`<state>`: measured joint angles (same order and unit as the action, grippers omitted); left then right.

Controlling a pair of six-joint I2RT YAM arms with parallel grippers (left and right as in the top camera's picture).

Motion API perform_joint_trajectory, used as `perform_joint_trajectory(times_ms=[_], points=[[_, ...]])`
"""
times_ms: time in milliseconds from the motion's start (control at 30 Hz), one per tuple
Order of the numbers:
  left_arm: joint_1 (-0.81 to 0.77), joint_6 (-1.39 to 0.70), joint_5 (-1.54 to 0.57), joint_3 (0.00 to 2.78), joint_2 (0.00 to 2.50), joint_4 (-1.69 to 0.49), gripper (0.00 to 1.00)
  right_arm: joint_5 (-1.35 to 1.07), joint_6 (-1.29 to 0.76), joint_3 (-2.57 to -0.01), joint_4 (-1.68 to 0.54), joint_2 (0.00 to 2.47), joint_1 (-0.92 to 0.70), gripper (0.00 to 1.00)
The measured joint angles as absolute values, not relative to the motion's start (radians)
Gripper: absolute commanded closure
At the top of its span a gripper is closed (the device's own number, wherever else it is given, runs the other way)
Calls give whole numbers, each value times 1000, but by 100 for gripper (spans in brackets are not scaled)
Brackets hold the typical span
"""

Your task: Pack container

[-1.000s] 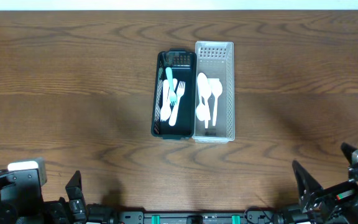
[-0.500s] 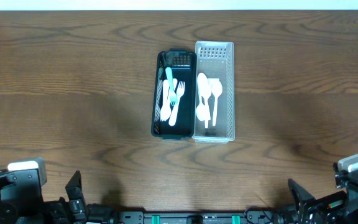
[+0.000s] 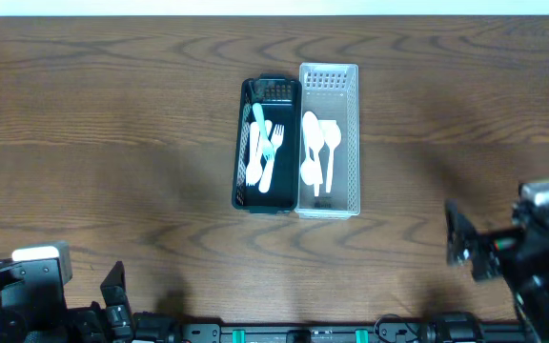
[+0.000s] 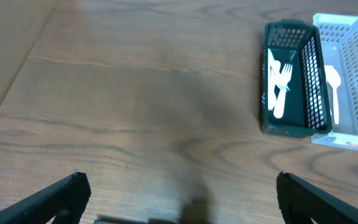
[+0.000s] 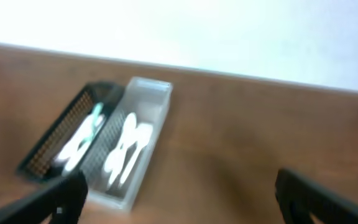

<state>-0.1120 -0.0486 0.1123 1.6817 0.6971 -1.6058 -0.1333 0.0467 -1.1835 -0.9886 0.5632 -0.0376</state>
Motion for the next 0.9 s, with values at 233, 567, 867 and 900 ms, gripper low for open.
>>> perform_joint_trajectory(times_ms=[233,567,867,900], points=[[-112,-49,112,1681,697,-1605,2,-144,49,-708,-647,458,-33,1],[-112,-49,112,1681,697,-1606,2,-133,49,-329,-389,251,-33,1],[-112,-49,112,1681,697,-1606,2,-130,49,-189,-382,121,-33,1],[-112,-49,112,1681,697,-1606,2,-130,49,-182,-381,116,-33,1]])
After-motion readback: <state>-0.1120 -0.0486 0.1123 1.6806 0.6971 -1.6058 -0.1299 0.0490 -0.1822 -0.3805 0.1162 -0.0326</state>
